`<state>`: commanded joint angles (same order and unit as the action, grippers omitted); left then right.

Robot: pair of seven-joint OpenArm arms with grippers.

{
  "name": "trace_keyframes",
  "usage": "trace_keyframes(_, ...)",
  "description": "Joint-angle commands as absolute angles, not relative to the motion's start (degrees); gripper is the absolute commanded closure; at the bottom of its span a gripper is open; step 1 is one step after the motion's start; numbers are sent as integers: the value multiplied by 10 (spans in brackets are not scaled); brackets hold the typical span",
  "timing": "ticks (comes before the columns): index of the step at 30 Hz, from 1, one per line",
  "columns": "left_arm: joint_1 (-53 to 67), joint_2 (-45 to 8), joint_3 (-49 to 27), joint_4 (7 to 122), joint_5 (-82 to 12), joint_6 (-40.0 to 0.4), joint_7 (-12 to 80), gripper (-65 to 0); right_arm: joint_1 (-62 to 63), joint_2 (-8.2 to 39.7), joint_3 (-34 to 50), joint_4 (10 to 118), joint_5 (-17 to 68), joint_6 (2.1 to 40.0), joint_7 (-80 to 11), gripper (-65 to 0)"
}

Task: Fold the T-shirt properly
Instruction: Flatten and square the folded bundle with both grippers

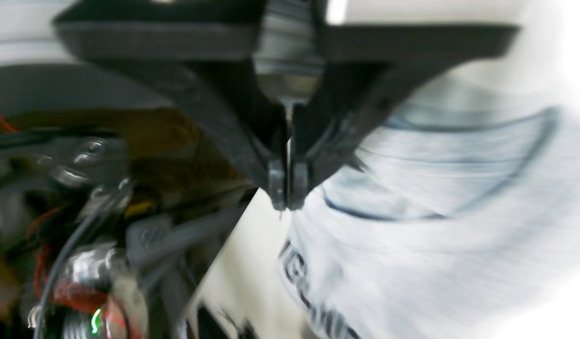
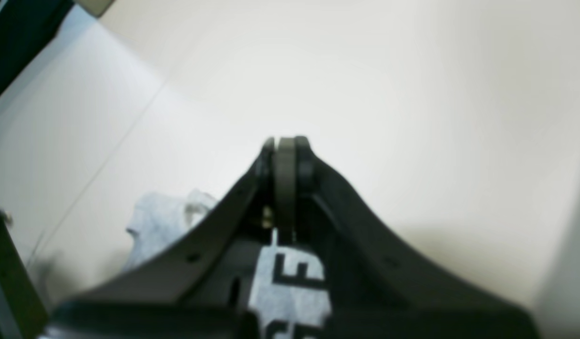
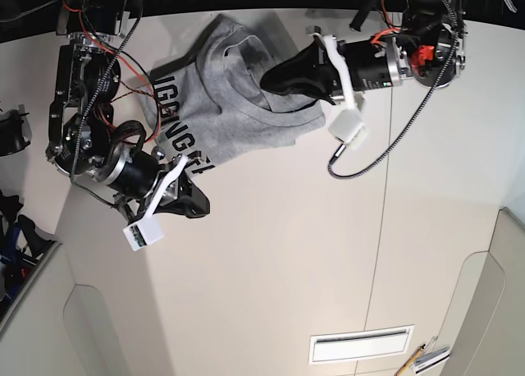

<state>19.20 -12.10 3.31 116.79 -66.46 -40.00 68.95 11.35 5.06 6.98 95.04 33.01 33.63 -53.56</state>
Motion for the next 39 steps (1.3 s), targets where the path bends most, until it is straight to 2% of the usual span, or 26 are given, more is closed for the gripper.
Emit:
trace_keyframes(3, 192, -121, 118, 1142, -559, -400, 617, -2, 157, 51, 67, 874, 330, 337, -528, 0)
trace_keyframes(6, 190, -121, 179, 1088, -505, -400, 582, -2, 189, 51, 57, 781, 329, 339, -526, 0)
trace_keyframes(9, 185, -121, 204, 1034, -467, -400, 559, -2, 199, 51, 34, 703, 329, 347, -524, 0)
trace_keyframes(12, 172, -121, 202, 1001, -439, -400, 559, -2, 194, 54, 15, 672, 329, 347, -525, 0)
trace_keyframes(16, 148, -126, 187, 996, -405, -400, 560, -2, 192, 76, 12, 672, 340, 347, -531, 0)
trace_keyframes(19, 137, -135, 161, 995, -383, -400, 559, -2, 189, 98, 12, 672, 380, 348, -568, 0)
trace_keyframes(23, 119, -158, 123, 995, -381, -400, 559, -2, 160, 126, 12, 686, 443, 348, -594, 0)
trace_keyframes(27, 83, -162, 90, 994, -377, -400, 559, -2, 118, 147, 16, 721, 456, 348, -601, 0)
trace_keyframes(33, 53, -162, 83, 993, -355, -400, 559, -2, 18, 144, 18, 821, 493, 347, -605, 0)
trace_keyframes(39, 30, -162, 83, 993, -353, -400, 554, -2, -40, 119, 18, 884, 486, 347, -605, 0)
